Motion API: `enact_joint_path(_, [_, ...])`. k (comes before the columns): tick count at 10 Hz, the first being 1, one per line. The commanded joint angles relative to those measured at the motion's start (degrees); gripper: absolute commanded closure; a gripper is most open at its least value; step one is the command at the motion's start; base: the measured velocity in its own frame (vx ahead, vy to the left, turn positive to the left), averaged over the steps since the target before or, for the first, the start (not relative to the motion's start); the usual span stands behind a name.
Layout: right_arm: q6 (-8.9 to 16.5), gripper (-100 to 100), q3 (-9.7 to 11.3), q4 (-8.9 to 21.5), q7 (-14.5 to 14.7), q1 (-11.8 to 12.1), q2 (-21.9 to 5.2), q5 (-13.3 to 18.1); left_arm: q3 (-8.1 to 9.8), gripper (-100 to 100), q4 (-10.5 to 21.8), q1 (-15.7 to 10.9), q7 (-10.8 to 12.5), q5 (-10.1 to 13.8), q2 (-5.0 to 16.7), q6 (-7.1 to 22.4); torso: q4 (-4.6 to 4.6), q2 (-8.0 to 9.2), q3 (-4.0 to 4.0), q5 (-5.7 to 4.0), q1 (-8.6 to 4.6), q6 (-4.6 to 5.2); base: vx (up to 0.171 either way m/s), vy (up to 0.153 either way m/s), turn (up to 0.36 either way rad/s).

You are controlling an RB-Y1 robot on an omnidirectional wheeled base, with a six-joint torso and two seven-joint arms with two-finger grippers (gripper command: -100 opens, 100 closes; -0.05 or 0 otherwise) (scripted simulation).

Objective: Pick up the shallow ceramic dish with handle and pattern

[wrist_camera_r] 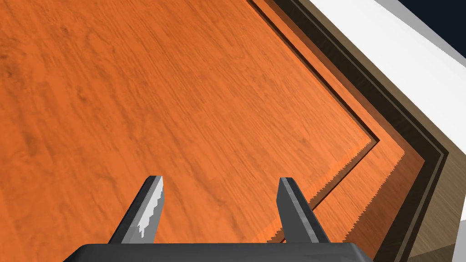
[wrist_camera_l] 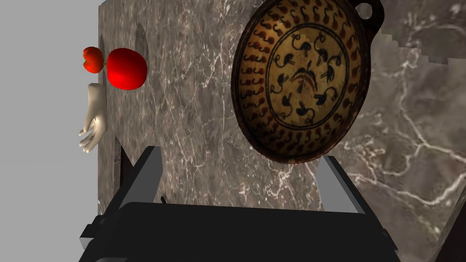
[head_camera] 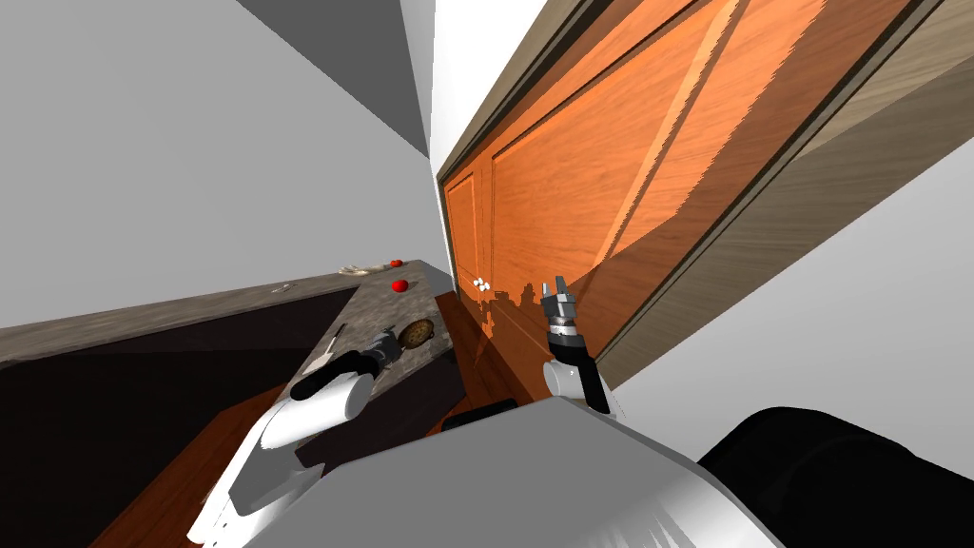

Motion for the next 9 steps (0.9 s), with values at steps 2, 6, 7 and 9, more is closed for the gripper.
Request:
enact_joint_path(2, [0.00, 0, 0.00, 0.00, 0.00, 0.00, 0.00, 0.00, -0.65, -100, 1.73, -0.70, 0.44, 1.37, 0.11, 4.85, -0.01, -0.03, -0.02, 0.00, 0.00, 0.00, 0.054, -0.017, -0.074])
enact_joint_path(6, [0.00, 0, 0.00, 0.00, 0.00, 0.00, 0.00, 0.00, -1.39, -100, 4.05, -0.38, 0.90, 2.45, 0.27, 10.46, -0.01, -0.03, -0.02, 0.01, 0.06, -0.02, 0.053, -0.005, -0.048])
enact_joint_path(7, [0.00, 0, 0.00, 0.00, 0.00, 0.00, 0.00, 0.00, -1.53, -100, 4.70, 0.01, 0.94, 2.54, 0.29, 11.22, 0.00, 0.02, 0.01, 0.02, 0.07, -0.02, 0.026, 0.002, -0.020])
enact_joint_path(9, [0.00, 0, 0.00, 0.00, 0.00, 0.00, 0.00, 0.00, -1.62, -100, 4.64, 0.02, 1.06, 2.41, 0.23, 11.74, 0.02, 0.10, 0.05, 0.02, 0.09, -0.02, 0.012, 0.002, -0.007])
